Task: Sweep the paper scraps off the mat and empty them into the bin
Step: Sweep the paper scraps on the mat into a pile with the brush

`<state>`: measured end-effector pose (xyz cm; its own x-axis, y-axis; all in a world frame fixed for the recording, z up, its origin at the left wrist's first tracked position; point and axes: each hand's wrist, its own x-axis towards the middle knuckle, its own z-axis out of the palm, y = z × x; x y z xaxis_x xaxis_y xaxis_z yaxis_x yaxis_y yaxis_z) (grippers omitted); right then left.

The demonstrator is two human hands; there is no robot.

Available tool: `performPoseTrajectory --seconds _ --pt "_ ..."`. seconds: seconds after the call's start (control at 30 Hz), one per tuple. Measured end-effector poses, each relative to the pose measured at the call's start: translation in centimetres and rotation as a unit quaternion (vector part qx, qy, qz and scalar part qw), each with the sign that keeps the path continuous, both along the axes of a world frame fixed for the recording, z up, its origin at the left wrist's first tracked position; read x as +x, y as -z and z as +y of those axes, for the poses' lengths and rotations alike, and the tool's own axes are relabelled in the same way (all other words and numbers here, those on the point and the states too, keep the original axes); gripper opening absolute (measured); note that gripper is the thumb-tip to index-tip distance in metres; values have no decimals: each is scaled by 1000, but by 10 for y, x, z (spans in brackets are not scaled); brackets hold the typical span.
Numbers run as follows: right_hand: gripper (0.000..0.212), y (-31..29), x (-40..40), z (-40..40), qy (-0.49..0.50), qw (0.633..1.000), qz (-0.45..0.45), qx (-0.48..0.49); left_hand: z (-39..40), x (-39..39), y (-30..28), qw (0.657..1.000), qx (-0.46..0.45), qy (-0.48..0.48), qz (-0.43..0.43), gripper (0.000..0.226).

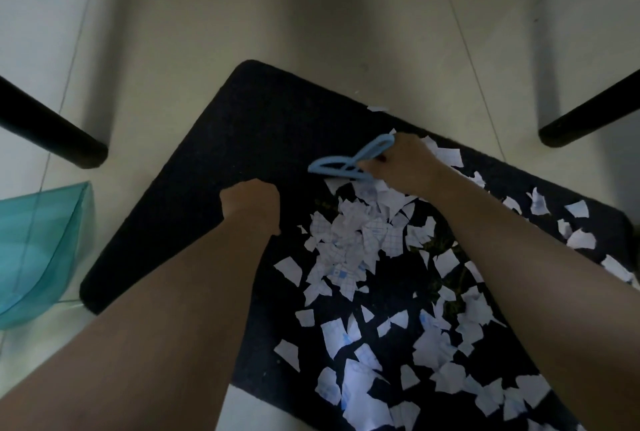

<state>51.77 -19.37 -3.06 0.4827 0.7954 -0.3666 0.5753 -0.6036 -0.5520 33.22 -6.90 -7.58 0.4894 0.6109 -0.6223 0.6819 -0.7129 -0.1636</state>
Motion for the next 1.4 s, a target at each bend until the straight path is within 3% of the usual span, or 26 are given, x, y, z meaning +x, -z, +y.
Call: performPoseTrajectory --seconds 0.13,0.2,0.3,0.43,0.7,0.97,1.07,1.17,1.4 --pt "37 -29 17 -10 -33 999 13 13 -4 15 1 996 9 -14 -86 44" --pt "39 -37 33 -10 20 998 -25 63 -4 24 6 995 -25 -4 -96 81" --pt "32 -32 53 -3 113 983 -70 129 -4 36 14 994 -71 -2 -86 103" --pt "17 -8 45 -6 90 991 -41 90 -3 45 26 996 -79 2 -43 113" --pt "34 -12 21 -53 -41 998 -35 -19 8 53 34 997 -71 29 -4 103" --pt "32 -33 58 -30 124 985 -83 88 7 54 41 998 -57 10 -12 90" --pt "26 -23 71 -1 149 972 -131 124 7 55 43 999 -44 9 -15 90" --pt "22 -10 81 23 168 963 -119 172 7 55 43 999 -34 24 -23 89" --pt "25 13 88 33 151 979 -86 104 7 56 47 999 -34 25 -20 88"
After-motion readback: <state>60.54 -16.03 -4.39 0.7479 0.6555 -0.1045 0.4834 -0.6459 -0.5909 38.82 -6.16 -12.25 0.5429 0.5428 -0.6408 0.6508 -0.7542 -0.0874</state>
